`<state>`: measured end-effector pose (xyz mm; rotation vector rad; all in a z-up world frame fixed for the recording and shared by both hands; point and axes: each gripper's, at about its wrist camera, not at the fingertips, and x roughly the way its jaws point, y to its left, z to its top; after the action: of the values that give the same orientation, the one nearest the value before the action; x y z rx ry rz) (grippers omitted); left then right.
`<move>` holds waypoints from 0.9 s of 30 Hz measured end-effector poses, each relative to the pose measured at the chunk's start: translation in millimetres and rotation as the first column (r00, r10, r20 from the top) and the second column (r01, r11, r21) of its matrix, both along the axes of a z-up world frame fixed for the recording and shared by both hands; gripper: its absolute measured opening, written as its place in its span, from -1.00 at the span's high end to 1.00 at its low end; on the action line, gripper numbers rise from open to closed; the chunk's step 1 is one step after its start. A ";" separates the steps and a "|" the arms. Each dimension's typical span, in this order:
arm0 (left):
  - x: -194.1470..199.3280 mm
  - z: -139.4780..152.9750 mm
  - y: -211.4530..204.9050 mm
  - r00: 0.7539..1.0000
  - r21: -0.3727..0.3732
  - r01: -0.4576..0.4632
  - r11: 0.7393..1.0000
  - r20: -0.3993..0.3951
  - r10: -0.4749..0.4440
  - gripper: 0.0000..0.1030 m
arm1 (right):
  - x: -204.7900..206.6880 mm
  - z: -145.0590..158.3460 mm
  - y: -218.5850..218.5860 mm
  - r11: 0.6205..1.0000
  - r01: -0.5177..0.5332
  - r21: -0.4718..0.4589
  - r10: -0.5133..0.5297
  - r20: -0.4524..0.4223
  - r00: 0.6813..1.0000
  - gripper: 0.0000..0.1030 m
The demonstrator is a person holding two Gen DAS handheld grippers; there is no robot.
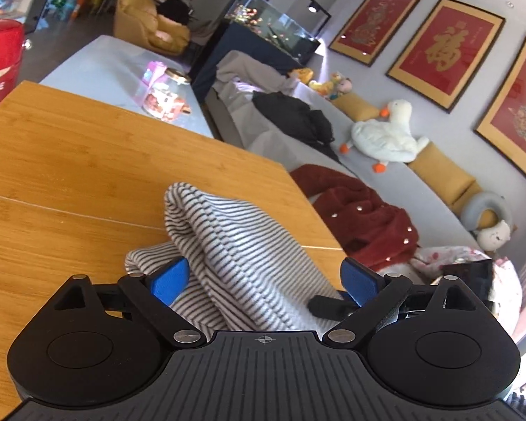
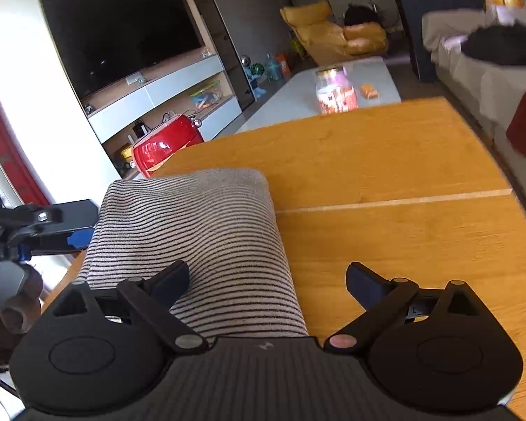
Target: Fold clothes
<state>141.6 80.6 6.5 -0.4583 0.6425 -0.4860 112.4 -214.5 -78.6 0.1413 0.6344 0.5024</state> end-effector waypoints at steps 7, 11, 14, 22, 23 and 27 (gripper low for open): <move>4.0 -6.1 29.2 0.993 -0.048 -0.115 0.992 -0.026 0.114 -0.88 | -74.8 47.3 69.4 0.967 -0.079 -0.244 0.154 0.304 0.940 -0.24; -3.6 -4.1 44.9 0.988 -0.074 -0.152 0.986 -0.028 0.150 -0.90 | -94.4 31.0 114.9 0.923 -0.203 -0.326 0.298 0.274 0.914 -0.24; -11.0 -2.4 55.3 0.986 -0.078 -0.166 0.983 -0.029 0.165 -0.91 | -95.8 9.1 132.7 0.890 -0.145 -0.432 0.292 0.295 0.910 -0.24; -28.4 1.7 71.2 0.991 -0.114 -0.134 0.984 -0.010 0.133 -0.94 | -84.5 17.6 99.6 0.937 -0.005 -0.349 0.132 0.342 0.930 0.09; -30.6 1.1 66.5 0.996 -0.121 -0.091 0.988 -0.004 0.092 -0.94 | -85.6 15.8 100.6 0.927 0.003 -0.375 0.140 0.354 0.925 0.08; -41.7 -12.4 32.9 0.997 -0.121 0.069 0.990 -0.034 -0.074 -0.81 | -87.9 -2.0 110.3 0.895 -0.029 -0.446 0.202 0.345 0.917 -0.10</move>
<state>99.9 113.5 -5.9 -0.5601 0.6709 -0.5869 24.5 -104.2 -80.5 -0.4163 0.3547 0.4777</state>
